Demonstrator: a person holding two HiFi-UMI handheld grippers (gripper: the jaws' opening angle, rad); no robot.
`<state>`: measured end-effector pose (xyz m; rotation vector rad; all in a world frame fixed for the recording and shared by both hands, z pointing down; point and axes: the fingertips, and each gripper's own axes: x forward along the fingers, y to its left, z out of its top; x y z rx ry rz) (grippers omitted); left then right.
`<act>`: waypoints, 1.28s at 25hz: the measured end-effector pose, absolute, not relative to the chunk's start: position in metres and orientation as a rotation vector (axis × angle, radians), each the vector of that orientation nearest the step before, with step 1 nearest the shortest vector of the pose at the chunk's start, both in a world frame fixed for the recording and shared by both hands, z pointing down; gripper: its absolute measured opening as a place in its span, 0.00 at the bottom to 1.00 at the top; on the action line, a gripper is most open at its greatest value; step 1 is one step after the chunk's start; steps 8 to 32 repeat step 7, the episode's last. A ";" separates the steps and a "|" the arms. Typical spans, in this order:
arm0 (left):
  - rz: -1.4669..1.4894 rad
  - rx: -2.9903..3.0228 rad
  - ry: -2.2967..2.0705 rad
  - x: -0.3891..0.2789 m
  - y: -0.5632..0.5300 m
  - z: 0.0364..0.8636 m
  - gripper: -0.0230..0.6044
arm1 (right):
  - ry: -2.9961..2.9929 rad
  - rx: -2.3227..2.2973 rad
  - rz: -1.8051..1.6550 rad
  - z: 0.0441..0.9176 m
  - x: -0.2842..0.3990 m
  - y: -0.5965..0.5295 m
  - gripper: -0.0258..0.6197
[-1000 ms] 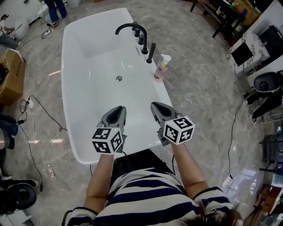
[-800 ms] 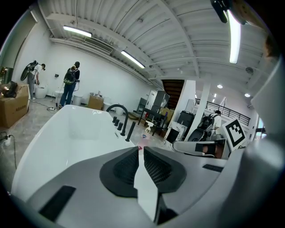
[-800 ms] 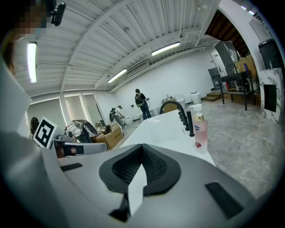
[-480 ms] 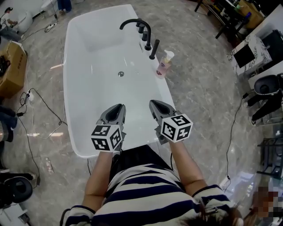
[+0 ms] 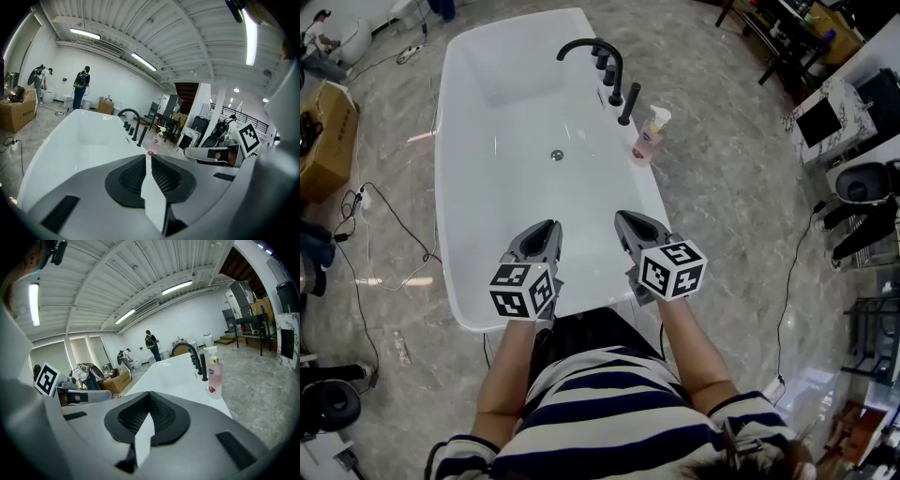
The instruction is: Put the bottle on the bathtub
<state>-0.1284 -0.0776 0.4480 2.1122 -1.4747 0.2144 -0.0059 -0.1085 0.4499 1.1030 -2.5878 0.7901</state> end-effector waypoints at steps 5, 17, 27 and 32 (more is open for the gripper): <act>0.228 2.101 -1.475 -0.129 -0.081 0.451 0.11 | -2.586 1.097 0.789 0.449 -0.006 -0.111 0.08; 0.233 2.094 -1.476 -0.129 -0.083 0.452 0.11 | -2.586 1.095 0.788 0.449 -0.005 -0.113 0.08; 0.233 2.094 -1.476 -0.129 -0.083 0.452 0.11 | -2.586 1.095 0.788 0.449 -0.005 -0.113 0.08; 0.233 2.094 -1.476 -0.129 -0.083 0.452 0.11 | -2.586 1.095 0.788 0.449 -0.005 -0.113 0.08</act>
